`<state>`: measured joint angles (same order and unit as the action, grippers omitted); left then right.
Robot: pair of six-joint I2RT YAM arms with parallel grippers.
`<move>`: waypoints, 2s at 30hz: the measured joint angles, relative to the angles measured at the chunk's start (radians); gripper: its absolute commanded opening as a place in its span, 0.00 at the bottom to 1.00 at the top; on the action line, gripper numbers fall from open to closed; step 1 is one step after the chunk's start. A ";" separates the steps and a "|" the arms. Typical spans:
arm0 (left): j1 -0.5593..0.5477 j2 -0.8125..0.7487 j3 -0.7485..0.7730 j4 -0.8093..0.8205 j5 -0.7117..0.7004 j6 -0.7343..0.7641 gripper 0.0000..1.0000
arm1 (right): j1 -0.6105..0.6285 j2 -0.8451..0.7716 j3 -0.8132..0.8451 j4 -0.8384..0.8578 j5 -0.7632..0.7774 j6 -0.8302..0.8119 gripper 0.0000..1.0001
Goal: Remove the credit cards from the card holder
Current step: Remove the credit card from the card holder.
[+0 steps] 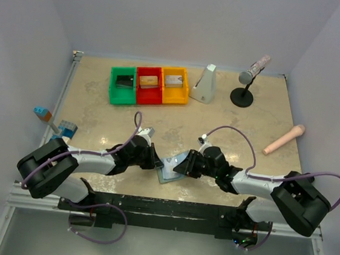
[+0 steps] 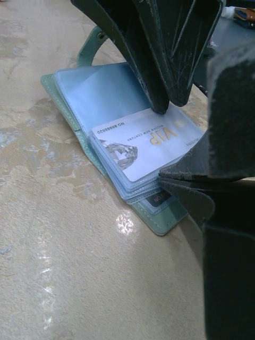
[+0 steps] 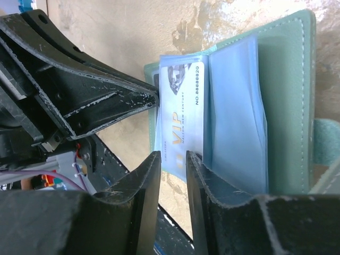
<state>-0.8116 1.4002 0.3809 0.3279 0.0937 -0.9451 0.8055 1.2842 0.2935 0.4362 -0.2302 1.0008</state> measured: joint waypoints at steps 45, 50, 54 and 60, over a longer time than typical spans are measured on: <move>0.000 0.014 -0.015 0.050 0.007 -0.007 0.00 | -0.007 -0.020 0.020 -0.034 0.036 -0.027 0.37; 0.000 0.014 -0.015 0.050 0.007 -0.009 0.00 | -0.009 0.006 0.014 0.006 0.016 -0.025 0.39; 0.006 0.018 -0.019 0.056 0.008 -0.012 0.00 | -0.014 0.041 0.014 0.031 -0.004 -0.024 0.40; 0.008 0.027 -0.024 0.081 0.006 -0.013 0.00 | -0.020 0.084 0.015 0.058 -0.031 -0.019 0.41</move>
<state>-0.8040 1.4269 0.3569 0.4091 0.0994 -0.9585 0.7856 1.3678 0.3084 0.4942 -0.2615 0.9821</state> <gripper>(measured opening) 0.013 0.404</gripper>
